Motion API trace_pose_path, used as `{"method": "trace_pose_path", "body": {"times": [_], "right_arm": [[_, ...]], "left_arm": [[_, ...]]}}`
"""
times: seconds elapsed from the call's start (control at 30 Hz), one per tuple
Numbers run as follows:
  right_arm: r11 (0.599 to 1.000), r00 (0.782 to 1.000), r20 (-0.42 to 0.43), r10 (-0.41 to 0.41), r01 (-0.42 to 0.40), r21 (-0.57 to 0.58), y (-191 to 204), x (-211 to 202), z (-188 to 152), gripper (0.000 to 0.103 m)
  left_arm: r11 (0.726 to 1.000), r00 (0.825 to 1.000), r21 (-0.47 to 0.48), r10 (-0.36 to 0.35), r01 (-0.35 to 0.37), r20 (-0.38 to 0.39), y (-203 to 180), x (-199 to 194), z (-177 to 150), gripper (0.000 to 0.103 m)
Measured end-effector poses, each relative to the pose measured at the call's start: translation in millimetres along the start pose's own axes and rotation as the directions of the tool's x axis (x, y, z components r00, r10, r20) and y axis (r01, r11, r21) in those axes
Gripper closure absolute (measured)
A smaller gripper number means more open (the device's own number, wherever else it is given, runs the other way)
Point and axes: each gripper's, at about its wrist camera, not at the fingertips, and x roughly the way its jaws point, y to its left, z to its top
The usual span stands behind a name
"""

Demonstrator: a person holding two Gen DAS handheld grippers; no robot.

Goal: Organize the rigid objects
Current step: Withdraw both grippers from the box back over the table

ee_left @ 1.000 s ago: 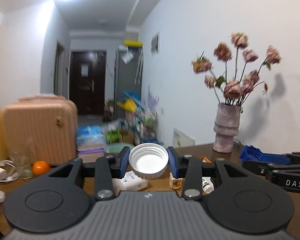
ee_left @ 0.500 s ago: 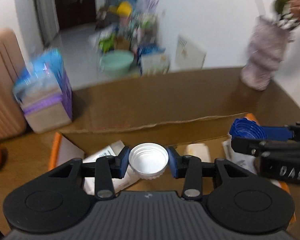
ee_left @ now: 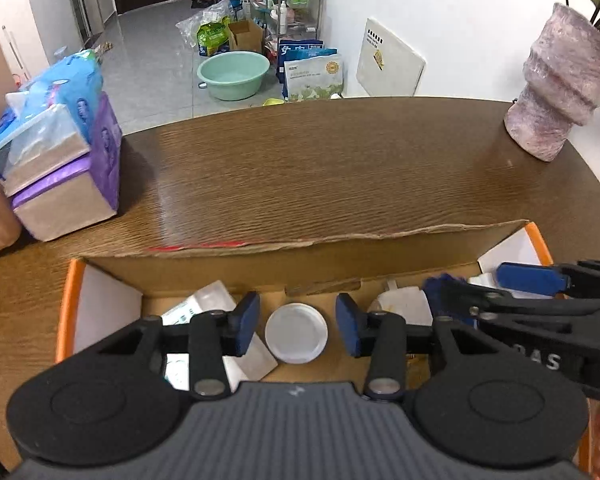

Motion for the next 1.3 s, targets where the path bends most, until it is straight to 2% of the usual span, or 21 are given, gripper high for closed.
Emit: {"method": "trace_pose_path", "body": {"times": [0.17, 0.3, 0.43, 0.5, 0.57, 0.63, 0.7, 0.77, 0.87, 1.03, 1.1, 1.2, 1.23, 1.3], "right_arm": [[0.999, 0.998, 0.051, -0.021, 0.023, -0.030, 4.7, -51.4, -8.2, 0.043], [0.998, 0.991, 0.124, -0.043, 0.050, -0.048, 12.6, -103.5, -18.1, 0.035], [0.989, 0.955, 0.288, -0.070, 0.104, -0.103, 27.9, -162.3, -45.2, 0.025], [0.986, 0.928, 0.369, -0.053, 0.106, -0.126, 34.8, -187.5, -66.0, 0.021], [0.987, 0.906, 0.423, -0.030, 0.092, -0.128, 40.8, -207.3, -86.6, 0.020], [0.990, 0.880, 0.475, -0.008, 0.075, -0.122, 44.6, -222.9, -107.2, 0.020], [0.990, 0.853, 0.522, 0.013, 0.062, -0.126, 49.7, -233.1, -126.0, 0.020], [0.992, 0.812, 0.583, 0.035, 0.044, -0.120, 52.9, -244.1, -147.3, 0.018], [0.994, 0.750, 0.659, 0.058, 0.015, -0.105, 54.0, -258.1, -180.3, 0.015], [0.992, 0.671, 0.736, 0.089, 0.008, -0.127, 56.0, -277.0, -237.5, 0.013], [0.989, 0.646, 0.759, 0.083, 0.037, -0.140, 58.2, -286.2, -264.5, 0.011], [0.982, 0.620, 0.779, 0.092, 0.075, -0.175, 63.4, -297.9, -304.3, 0.010], [0.980, 0.613, 0.784, 0.093, 0.084, -0.182, 65.4, -301.5, -317.3, 0.009], [0.977, 0.595, 0.799, 0.092, 0.102, -0.188, 69.3, -309.3, -347.8, 0.008]], "left_arm": [[0.999, 0.999, 0.014, 0.030, -0.031, 0.044, 0.1, -42.2, -8.4, 0.046], [0.998, 0.992, 0.006, 0.056, -0.057, 0.118, 8.4, -94.4, -22.1, 0.032], [0.995, 0.966, 0.000, 0.094, -0.097, 0.242, 15.2, -155.0, -50.8, 0.020], [0.993, 0.930, -0.012, 0.115, -0.119, 0.348, 16.6, -185.1, -71.5, 0.010], [0.991, 0.886, -0.021, 0.130, -0.135, 0.445, 15.6, -211.7, -96.0, 0.006], [0.989, 0.848, -0.017, 0.136, -0.148, 0.512, 13.5, -231.7, -118.1, 0.004], [0.989, 0.802, -0.009, 0.127, -0.150, 0.584, 10.0, -250.8, -146.1, 0.002], [0.989, 0.760, -0.001, 0.115, -0.149, 0.639, 7.2, -264.4, -173.7, 0.001], [0.988, 0.706, 0.012, 0.100, -0.151, 0.701, -0.4, -279.9, -214.0, 0.000], [0.982, 0.631, 0.015, 0.108, -0.187, 0.769, -8.5, -296.0, -276.5, 0.000], [0.979, 0.605, 0.014, 0.114, -0.204, 0.788, -10.7, -305.6, -305.2, 0.000], [0.979, 0.540, 0.007, 0.107, -0.206, 0.835, -10.2, -321.3, -348.1, 0.000], [0.980, 0.526, 0.002, 0.106, -0.200, 0.844, -10.0, -326.3, -361.8, 0.000], [0.985, 0.513, -0.018, 0.105, -0.172, 0.852, -8.0, -335.8, -391.7, 0.000]]}}
